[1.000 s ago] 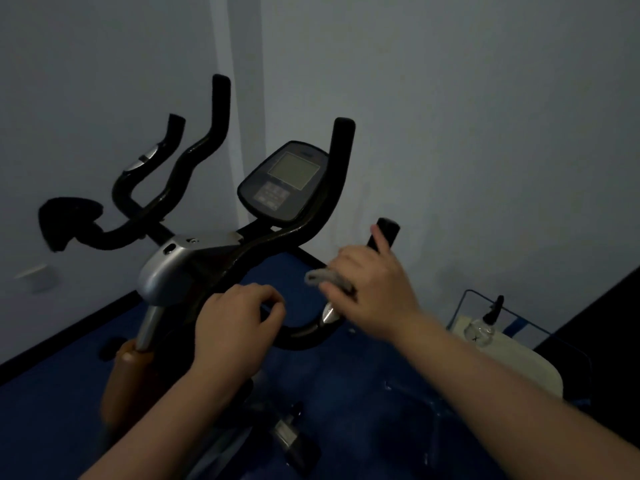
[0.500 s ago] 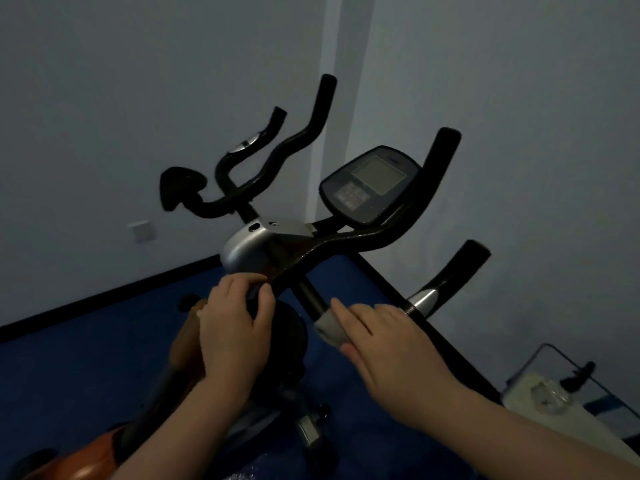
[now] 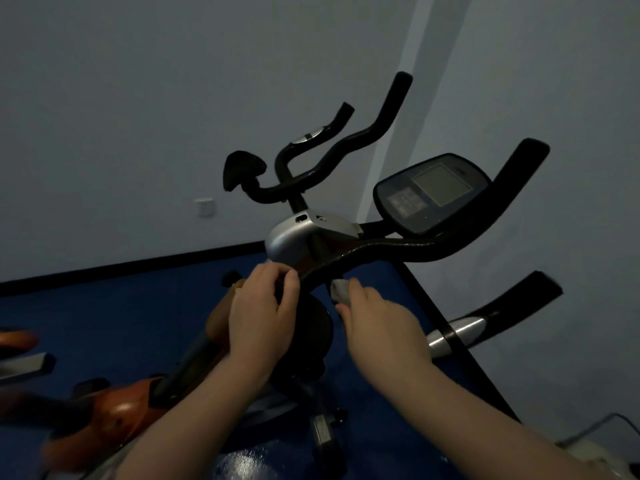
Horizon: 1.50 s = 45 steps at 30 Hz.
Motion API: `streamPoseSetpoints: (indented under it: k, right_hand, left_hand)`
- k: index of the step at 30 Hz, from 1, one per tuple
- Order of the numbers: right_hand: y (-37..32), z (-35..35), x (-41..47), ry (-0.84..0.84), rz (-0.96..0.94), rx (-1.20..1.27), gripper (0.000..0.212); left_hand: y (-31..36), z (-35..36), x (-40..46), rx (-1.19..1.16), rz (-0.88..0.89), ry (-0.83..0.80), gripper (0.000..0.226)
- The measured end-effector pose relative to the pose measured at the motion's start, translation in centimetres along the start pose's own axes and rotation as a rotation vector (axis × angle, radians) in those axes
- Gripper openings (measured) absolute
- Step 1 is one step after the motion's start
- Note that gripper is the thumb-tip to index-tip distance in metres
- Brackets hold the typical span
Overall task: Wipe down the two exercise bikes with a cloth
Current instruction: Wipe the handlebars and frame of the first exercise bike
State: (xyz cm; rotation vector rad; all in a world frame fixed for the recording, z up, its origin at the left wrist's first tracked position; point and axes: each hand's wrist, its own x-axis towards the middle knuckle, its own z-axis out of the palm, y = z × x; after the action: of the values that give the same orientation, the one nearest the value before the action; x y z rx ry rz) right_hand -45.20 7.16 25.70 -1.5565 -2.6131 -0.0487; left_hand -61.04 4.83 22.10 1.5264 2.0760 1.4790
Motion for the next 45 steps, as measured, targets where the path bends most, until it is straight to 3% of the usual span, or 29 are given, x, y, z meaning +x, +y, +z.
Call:
streamPoseSetpoints:
  k: [4, 6, 8, 10, 14, 18, 21, 25, 29, 33, 38, 42, 45]
  right_hand:
    - [1.6, -1.8, 0.6, -0.045, 0.010, 0.301, 0.027]
    - [3.1, -3.6, 0.8, 0.096, -0.062, 0.478, 0.017]
    - [3.6, -5.3, 2.5, 0.311, -0.186, 0.572, 0.024]
    - [2.7, -5.7, 5.3, 0.339, -0.326, 0.467, 0.031]
    - [-0.2, -2.3, 8.3, 0.109, -0.554, 0.025, 0.033]
    - [3.2, -3.0, 9.1, 0.112, -0.657, -0.062, 0.033]
    - [4.8, -4.4, 9.6, 0.151, -0.598, -0.080, 0.033]
    - [0.4, -2.2, 8.9, 0.146, -0.578, 0.104, 0.026]
    - [3.3, -4.4, 9.1, 0.116, -0.633, -0.055, 0.027]
    - [5.7, -6.7, 9.1, 0.209, -0.403, -0.032, 0.029]
    - [0.5, -3.0, 8.2, 0.237, -0.386, 0.092, 0.025]
    - [4.5, -5.3, 7.3, 0.265, -0.324, -0.017, 0.017]
    - [7.5, -7.5, 6.4, 0.276, -0.103, -0.033, 0.019]
  left_hand:
    - [0.0, 0.0, 0.1, -0.040, -0.059, -0.021, 0.016]
    - [-0.2, -0.1, 0.1, -0.105, -0.126, -0.020, 0.020]
    - [-0.5, -0.1, 0.3, -0.253, -0.228, -0.012, 0.024]
    - [-1.1, 0.0, 0.3, -0.377, -0.313, -0.012, 0.030]
    - [-2.1, 0.2, 0.3, -0.419, -0.363, -0.106, 0.031]
    - [-2.3, 0.2, 0.6, -0.455, -0.285, -0.164, 0.027]
    - [-2.2, -0.1, 0.5, -0.421, -0.179, -0.158, 0.030]
    - [-2.0, -0.1, 0.7, -0.446, -0.141, -0.151, 0.025]
    - [-2.3, -0.3, 0.8, -0.429, -0.070, -0.178, 0.026]
    - [-2.2, -0.4, 0.9, -0.424, -0.010, -0.180, 0.031]
    - [-2.1, -0.6, 1.1, -0.435, 0.021, -0.221, 0.032]
    - [-2.2, -1.5, 2.3, -0.390, 0.019, -0.316, 0.025]
    - [-1.9, -1.8, 4.4, -0.359, 0.035, -0.433, 0.014]
